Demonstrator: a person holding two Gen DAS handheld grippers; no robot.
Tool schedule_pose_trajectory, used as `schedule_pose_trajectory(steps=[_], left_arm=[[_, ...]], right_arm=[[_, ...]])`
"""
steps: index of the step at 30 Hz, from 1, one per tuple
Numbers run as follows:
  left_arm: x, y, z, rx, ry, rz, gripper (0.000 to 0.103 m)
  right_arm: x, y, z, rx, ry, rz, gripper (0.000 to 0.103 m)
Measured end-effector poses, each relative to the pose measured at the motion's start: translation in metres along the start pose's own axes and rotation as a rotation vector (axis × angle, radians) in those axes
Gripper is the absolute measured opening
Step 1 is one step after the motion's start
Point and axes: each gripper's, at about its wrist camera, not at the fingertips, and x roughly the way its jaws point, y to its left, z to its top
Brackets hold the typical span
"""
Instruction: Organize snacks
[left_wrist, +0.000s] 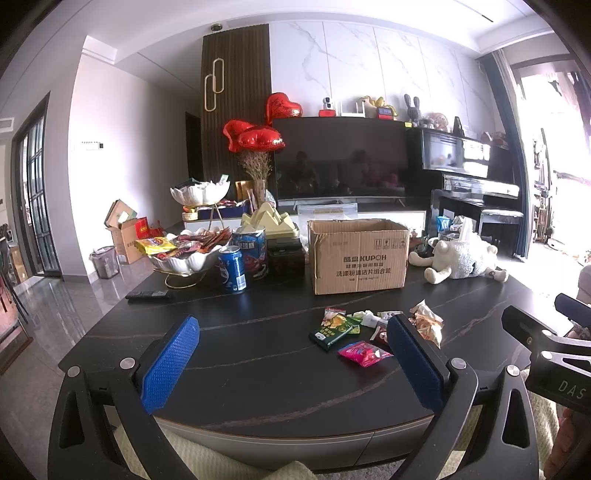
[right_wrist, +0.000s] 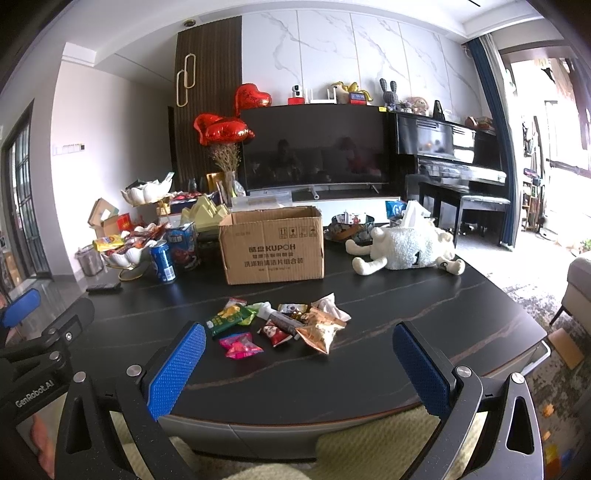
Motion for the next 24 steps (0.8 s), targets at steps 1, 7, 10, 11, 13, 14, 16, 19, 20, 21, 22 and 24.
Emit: schedule_pose_trajectory(steps=[1,7,10,11,13,14,16,19,20,21,22,24], left_arm=[[0.0,0.0002,-0.0001,-0.001,-0.001,0.0,0.103],[-0.0003,0.0006,0.0003,-0.001,-0.001,0.0,0.103],[-0.0005,0.0008,0.0006,-0.002,0.0,-0.001,0.103],[-0.0005,0.0007,0.0003,-0.001,-0.001,-0.001,0.103],[-0.0006,0.0008,0.0001,-0.002,-0.001,-0.001,0.103],[-0.0007,0.0007,0.0,-0.002,-0.002,-0.001,0.103],[-0.0007,0.0009,0.0002,-0.002,-0.002,-0.001,0.103],[-0.0008,0.0011,0.0002,-0.002,-0.001,-0.001,0.103],[-0.0009,0.0011,0.0001,-0.003,-0.002,-0.001,0.103],[-0.0011,0.001,0.0,-0.003,-0.002,-0.001,0.103],[-0.0009,0.001,0.0,-0.003,-0.002,-0.001,0.103],[-0.0014,0.001,0.0001,-0.004,-0.002,-0.002,0.103]], right_arm=[[-0.0018,0.0005,0.0021,-0.001,0.001,-0.001,0.103],[-0.0002,-0.0002,-0.0004,-0.002,-0.002,0.0,0.103],[-0.0004,0.0,-0.0004,-0.002,-0.004,-0.001,0.103],[-0.0007,0.0,-0.0002,-0.002,-0.004,0.0,0.103],[-0.0006,0.0001,-0.0006,-0.002,-0.005,0.0,0.103],[-0.001,0.0001,-0.0003,-0.002,-0.005,0.0,0.103],[-0.0005,0.0001,-0.0009,-0.003,-0.007,-0.001,0.103],[-0.0005,0.0001,-0.0011,-0.003,-0.007,0.0,0.103],[-0.0007,0.0,-0.001,-0.003,-0.007,0.0,0.103],[-0.0018,0.0001,0.0,-0.002,-0.006,0.001,0.103],[-0.0004,0.0001,-0.0014,-0.003,-0.007,0.0,0.103],[-0.0019,0.0002,-0.0002,-0.003,-0.008,0.0,0.103]])
